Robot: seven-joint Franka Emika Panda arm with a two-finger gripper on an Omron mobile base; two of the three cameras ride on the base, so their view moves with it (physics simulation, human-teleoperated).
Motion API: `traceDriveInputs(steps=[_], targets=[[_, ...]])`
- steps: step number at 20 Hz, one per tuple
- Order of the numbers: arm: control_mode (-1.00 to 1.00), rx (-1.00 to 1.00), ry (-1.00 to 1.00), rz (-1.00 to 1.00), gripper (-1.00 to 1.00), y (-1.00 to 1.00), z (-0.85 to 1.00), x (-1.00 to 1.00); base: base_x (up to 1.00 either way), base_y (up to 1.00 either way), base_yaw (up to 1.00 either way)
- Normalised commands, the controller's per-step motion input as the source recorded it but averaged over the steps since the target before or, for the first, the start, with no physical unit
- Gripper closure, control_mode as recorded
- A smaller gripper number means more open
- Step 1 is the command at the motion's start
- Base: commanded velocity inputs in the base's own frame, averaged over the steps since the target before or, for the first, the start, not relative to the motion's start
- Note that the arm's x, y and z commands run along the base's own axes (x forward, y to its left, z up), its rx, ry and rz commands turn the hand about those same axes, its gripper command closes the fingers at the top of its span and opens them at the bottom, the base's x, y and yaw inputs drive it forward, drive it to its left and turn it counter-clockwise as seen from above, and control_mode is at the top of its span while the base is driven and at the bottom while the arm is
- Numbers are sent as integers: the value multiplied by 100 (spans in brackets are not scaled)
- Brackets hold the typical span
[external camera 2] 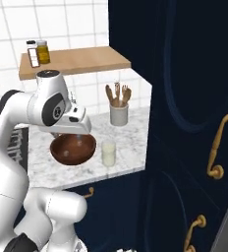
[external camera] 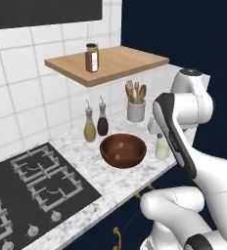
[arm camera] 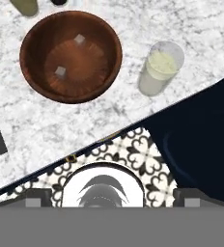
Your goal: Grab a lemon wedge from the fridge and one ice cube from the ice bowl, and put them in the glass of lemonade.
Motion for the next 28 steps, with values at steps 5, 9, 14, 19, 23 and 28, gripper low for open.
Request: traceDriveInputs(steps=[5,9,14,19,23,28], targets=[[100,0,0,0,-100,0,0,0,36,-15,36],[100,0,0,0,-100,0,0,0,31,-25,34],[100,0,0,0,-100,0,0,0,19,-15,27],[-100,0,1,7,-100,-2,-1,5,4,-3,5],[-100,0,-1,2,-100,0,-7,20,0,0,0],[-100,0,-5,0,-100,0,-21,31,0,0,0]])
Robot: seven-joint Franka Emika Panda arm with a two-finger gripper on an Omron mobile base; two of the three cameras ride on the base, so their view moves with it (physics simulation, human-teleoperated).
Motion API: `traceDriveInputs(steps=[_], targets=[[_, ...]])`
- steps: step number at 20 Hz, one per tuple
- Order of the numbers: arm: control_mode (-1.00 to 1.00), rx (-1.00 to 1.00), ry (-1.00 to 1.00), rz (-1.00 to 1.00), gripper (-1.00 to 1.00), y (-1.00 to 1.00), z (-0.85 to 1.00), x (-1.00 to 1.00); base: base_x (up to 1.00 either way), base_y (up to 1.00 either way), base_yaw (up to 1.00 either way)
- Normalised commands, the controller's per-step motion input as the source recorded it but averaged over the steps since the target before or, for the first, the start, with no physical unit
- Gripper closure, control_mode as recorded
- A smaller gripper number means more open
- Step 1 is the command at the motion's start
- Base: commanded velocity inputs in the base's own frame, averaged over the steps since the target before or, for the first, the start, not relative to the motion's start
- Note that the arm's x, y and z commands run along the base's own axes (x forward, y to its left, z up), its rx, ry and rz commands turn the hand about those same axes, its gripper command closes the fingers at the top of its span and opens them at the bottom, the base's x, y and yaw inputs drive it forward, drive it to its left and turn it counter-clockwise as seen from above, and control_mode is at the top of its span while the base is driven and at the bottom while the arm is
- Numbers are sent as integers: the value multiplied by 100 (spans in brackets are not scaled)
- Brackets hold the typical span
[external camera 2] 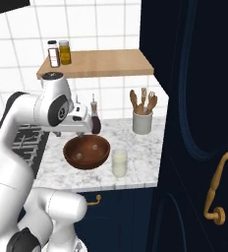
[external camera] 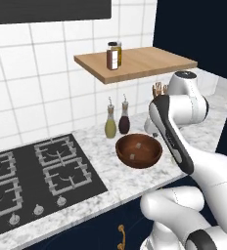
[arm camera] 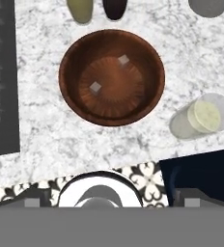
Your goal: Grab a lemon wedge from the fridge and one ice cube from the ice bowl, and put them in the glass of lemonade.
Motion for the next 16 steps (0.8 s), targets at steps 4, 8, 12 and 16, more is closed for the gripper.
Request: traceDriveInputs(steps=[4,8,12,16], targets=[[-100,0,-3,0,-100,0,-21,35,0,0,0],[-100,0,-1,0,-100,0,-27,38,0,0,0],[-100,0,0,0,-100,0,-40,27,0,0,0],[-100,0,0,0,-100,7,-42,14,0,0,0]])
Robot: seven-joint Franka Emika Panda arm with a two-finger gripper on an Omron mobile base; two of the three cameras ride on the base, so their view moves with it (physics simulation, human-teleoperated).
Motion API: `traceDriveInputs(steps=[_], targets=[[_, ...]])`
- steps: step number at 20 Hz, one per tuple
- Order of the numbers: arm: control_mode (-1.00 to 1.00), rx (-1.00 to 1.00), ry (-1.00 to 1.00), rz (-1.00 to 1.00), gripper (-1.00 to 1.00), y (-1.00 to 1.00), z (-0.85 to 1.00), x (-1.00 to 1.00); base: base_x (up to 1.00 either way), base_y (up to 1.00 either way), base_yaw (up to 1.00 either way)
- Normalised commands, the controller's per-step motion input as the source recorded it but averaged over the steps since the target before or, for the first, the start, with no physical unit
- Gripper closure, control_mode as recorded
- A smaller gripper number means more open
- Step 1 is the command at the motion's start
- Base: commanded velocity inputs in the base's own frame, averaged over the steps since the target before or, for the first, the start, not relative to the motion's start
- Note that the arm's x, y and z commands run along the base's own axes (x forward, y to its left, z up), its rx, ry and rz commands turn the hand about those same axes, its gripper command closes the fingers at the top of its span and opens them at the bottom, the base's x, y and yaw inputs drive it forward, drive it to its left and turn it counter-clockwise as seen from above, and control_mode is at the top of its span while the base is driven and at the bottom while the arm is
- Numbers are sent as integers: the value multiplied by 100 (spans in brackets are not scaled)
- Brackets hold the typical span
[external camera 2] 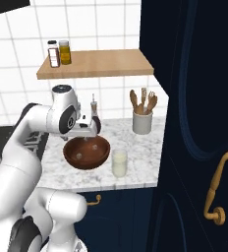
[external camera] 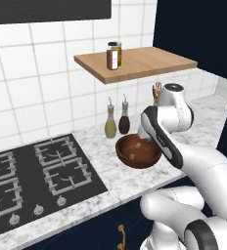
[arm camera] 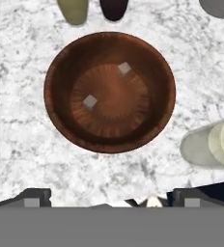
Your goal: Grab a lemon wedge from the fridge and one ice cube from the ice bowl, and put them in the glass of lemonade.
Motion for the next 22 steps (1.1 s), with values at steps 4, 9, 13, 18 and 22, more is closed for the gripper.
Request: traceDriveInputs(steps=[4,9,13,18,22], targets=[[-100,0,1,0,-100,15,-31,10,0,0,0],[-100,0,8,0,-100,10,-17,12,0,0,0],[-100,2,3,0,-100,2,-25,16,0,0,0],[-100,1,0,0,-100,0,-30,34,0,0,0],[-100,0,0,-3,-100,0,-27,33,0,0,0]])
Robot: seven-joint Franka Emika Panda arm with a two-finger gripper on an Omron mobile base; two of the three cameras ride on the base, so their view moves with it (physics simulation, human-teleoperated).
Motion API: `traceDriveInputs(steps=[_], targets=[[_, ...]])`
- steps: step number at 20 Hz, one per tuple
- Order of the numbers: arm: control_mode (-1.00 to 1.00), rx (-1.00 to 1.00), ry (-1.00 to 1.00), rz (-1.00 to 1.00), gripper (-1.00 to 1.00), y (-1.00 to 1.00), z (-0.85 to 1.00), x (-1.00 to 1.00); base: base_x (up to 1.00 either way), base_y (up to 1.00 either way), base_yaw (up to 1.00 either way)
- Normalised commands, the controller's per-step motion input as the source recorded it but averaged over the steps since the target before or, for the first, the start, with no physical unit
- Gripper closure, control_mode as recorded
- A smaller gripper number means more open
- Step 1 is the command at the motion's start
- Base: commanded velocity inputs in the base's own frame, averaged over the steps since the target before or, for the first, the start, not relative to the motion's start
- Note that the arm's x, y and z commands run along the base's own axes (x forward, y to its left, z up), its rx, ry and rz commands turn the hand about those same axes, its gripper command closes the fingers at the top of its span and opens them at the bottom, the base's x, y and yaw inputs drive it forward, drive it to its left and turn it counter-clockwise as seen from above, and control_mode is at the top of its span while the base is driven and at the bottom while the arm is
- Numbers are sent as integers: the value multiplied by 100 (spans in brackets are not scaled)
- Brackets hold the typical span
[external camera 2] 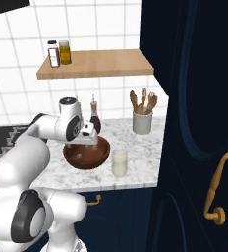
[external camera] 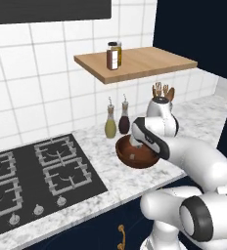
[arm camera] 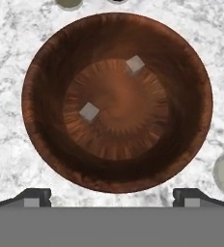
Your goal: Grab a lemon wedge from the fridge and one ice cube from the ice bowl, and put them in the glass of lemonade.
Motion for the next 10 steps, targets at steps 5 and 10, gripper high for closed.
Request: traceDriveInputs(steps=[5,10], targets=[[-100,2,3,-1,-100,0,-6,2,0,0,0],[-100,5,12,-1,-100,1,-7,0,0,0,0]])
